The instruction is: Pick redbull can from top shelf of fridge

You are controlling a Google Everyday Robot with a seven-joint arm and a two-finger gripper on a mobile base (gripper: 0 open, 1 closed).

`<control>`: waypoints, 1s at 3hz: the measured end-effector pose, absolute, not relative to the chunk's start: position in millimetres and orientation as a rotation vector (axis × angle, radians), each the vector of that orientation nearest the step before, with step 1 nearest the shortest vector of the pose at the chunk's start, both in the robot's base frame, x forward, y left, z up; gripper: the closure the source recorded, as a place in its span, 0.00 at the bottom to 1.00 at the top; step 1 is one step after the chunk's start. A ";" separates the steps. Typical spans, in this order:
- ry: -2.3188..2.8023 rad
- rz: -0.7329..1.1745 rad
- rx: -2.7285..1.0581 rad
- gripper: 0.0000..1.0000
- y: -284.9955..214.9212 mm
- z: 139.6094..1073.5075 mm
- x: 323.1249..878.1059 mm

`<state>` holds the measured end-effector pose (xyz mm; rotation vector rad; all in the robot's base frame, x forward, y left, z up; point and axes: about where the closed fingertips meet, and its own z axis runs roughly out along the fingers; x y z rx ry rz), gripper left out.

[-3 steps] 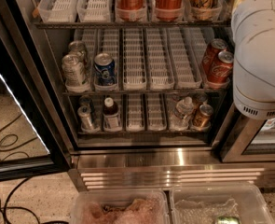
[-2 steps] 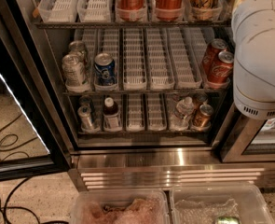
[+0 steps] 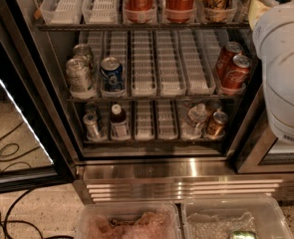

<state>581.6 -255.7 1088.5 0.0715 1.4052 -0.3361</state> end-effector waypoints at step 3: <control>1.518 -0.238 -0.129 1.00 -218.1 1059.0 542.3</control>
Offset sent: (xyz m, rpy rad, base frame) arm -0.0596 0.0452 -0.0567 -0.1028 0.2290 0.3042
